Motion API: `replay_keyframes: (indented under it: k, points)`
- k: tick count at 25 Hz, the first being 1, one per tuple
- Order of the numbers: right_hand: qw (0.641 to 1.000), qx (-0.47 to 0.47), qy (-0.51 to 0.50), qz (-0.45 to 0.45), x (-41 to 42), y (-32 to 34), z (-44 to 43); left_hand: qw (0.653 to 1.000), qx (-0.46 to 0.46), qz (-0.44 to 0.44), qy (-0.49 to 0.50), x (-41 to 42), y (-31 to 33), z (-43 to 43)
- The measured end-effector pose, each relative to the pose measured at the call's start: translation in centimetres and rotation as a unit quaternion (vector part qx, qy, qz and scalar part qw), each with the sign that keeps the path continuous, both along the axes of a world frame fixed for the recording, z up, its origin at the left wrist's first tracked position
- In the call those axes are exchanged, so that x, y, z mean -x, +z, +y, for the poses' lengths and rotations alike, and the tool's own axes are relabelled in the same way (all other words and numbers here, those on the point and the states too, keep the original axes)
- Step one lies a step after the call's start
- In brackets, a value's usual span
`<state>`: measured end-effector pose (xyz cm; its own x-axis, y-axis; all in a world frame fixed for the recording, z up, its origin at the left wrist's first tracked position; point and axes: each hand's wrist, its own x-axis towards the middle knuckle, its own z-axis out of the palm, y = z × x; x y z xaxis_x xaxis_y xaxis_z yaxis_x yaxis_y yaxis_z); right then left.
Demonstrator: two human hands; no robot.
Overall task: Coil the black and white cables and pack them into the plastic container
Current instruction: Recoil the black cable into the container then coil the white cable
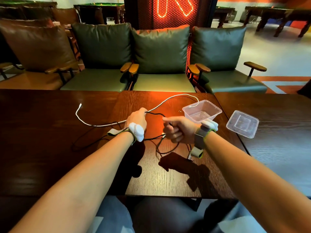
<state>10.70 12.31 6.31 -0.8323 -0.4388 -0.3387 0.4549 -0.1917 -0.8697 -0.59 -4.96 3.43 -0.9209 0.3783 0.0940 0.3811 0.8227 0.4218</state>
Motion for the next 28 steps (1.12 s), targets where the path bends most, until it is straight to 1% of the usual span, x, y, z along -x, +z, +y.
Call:
replay_keyframes:
  k: [1,2,3,4,5,6,7,8,9,11,12,13,14,15,16,17,18,19,20,21,22,23,24,25,26,27,28]
  points:
    - [0.999,0.049,-0.021,0.007,0.4,0.5,-0.5,0.999,0.022,-0.015,-0.041,-0.2,-0.7,0.2]
    - [0.995,0.087,-0.046,0.011,0.9,1.0,-1.0,0.995,0.009,-0.027,-0.096,-0.6,-1.3,0.4]
    - [0.991,0.116,-0.068,0.012,1.5,1.4,-1.3,0.987,-0.041,-0.035,-0.152,-1.4,-1.5,0.5]
    - [0.987,0.139,-0.08,0.009,2.0,1.8,-1.4,0.973,-0.115,-0.03,-0.198,-2.2,-1.4,0.7]
    - [0.985,0.151,-0.082,0.003,2.4,2.0,-1.4,0.959,-0.178,-0.008,-0.22,-2.6,-1.5,1.0]
    - [0.985,0.152,-0.078,-0.004,2.6,2.1,-1.3,0.948,-0.222,0.008,-0.228,-2.8,-1.3,1.6]
    - [0.987,0.143,-0.069,-0.012,2.7,2.0,-1.1,0.939,-0.251,0.007,-0.233,-2.7,-0.8,2.0]
    - [0.989,0.133,-0.056,-0.019,2.6,1.9,-1.0,0.938,-0.26,0.015,-0.229,-2.6,-0.4,2.3]
    - [0.991,0.127,-0.043,-0.026,2.5,1.8,-1.0,0.948,-0.246,0.051,-0.197,-2.3,0.0,2.4]
    - [0.992,0.119,-0.028,-0.041,2.2,1.5,-0.8,0.972,-0.195,0.113,-0.058,-0.9,0.2,2.2]
    - [0.992,0.116,-0.021,-0.047,1.9,1.4,-0.6,0.979,-0.175,0.109,0.012,-0.1,0.2,1.8]
    - [0.992,0.118,-0.008,-0.051,1.6,1.4,-0.4,0.984,-0.147,0.079,0.06,0.5,0.2,1.2]
    - [0.99,0.132,0.007,-0.054,1.4,1.4,-0.2,0.991,-0.099,0.041,0.075,1.0,0.0,0.8]
    - [0.986,0.155,0.023,-0.058,1.3,1.6,-0.1,0.997,-0.04,0.01,0.069,1.3,-0.2,0.4]
    - [0.982,0.177,0.034,-0.058,1.4,1.9,-0.3,0.998,0.019,-0.012,0.05,1.3,-0.4,0.2]
    - [0.979,0.193,0.039,-0.055,1.6,2.2,-0.7,0.998,0.053,-0.016,0.023,1.2,-0.5,0.1]
    - [0.976,0.206,0.036,-0.052,1.8,2.6,-1.3,0.999,0.041,-0.002,-0.009,0.9,-0.8,0.2]
    - [0.974,0.219,0.026,-0.05,2.1,2.9,-1.9,0.998,-0.008,0.011,-0.056,0.4,-1.0,0.4]
    - [0.972,0.229,0.01,-0.049,2.4,3.1,-2.6,0.99,-0.082,0.01,-0.111,-0.1,-1.3,0.9]
    - [0.971,0.236,-0.005,-0.049,2.7,3.3,-3.1,0.975,-0.163,-0.006,-0.151,-0.5,-1.3,1.1]
    - [0.97,0.239,-0.013,-0.05,2.9,3.5,-3.4,0.958,-0.232,-0.021,-0.165,-1.0,-0.7,1.5]
    - [0.969,0.239,-0.015,-0.053,3.0,3.6,-3.5,0.944,-0.282,-0.028,-0.167,-1.5,-0.1,1.5]
    - [0.97,0.236,-0.011,-0.059,2.9,3.7,-3.4,0.94,-0.303,0.026,-0.157,-1.7,0.3,1.5]
    - [0.971,0.231,-0.005,-0.063,2.8,3.9,-3.4,0.937,-0.297,0.114,-0.147,-1.7,0.4,1.7]
    - [0.972,0.225,0.001,-0.066,2.6,3.9,-3.3,0.935,-0.275,0.178,-0.136,-1.6,0.4,1.7]
    - [0.972,0.223,0.006,-0.068,2.4,3.9,-3.3,0.939,-0.259,0.184,-0.132,-1.3,0.5,1.7]
    - [0.972,0.225,0.009,-0.068,2.1,3.9,-3.3,0.947,-0.269,0.122,-0.129,-1.5,1.3,2.1]
